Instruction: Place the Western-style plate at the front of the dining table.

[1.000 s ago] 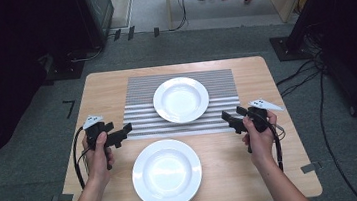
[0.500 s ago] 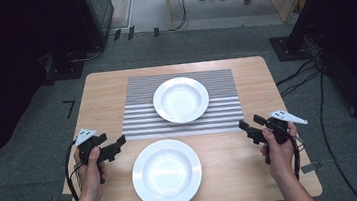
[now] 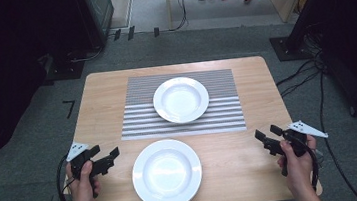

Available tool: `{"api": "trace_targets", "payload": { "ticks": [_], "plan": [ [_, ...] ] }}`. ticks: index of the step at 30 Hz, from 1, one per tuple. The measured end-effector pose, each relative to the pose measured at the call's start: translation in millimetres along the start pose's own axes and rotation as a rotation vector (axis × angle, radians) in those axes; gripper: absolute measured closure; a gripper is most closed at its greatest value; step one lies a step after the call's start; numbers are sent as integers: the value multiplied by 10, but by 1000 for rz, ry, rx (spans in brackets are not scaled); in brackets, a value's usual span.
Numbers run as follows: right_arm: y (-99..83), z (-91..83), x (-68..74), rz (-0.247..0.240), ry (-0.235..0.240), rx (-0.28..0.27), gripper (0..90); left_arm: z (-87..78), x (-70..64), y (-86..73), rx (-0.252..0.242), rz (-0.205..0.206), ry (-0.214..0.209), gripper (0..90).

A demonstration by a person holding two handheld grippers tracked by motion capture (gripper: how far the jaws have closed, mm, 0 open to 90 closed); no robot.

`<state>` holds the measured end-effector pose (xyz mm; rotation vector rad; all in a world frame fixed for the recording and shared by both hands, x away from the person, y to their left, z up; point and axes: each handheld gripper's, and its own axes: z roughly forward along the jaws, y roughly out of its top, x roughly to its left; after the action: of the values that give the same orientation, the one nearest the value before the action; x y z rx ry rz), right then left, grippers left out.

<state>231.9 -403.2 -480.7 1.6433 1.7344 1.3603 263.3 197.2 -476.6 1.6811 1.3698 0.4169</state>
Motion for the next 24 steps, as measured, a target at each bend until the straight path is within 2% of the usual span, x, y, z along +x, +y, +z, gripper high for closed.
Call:
{"api": "trace_targets", "payload": {
  "ticks": [17, 24],
  "plan": [
    [-217, -330, -192, -16, -25, 29, 232, -253, 204, -284, 12, -21, 58, 177],
    [-333, -421, -291, -8, -50, 51, 230, -327, 264, -426, 28, -5, 100, 177]
  ]
}}
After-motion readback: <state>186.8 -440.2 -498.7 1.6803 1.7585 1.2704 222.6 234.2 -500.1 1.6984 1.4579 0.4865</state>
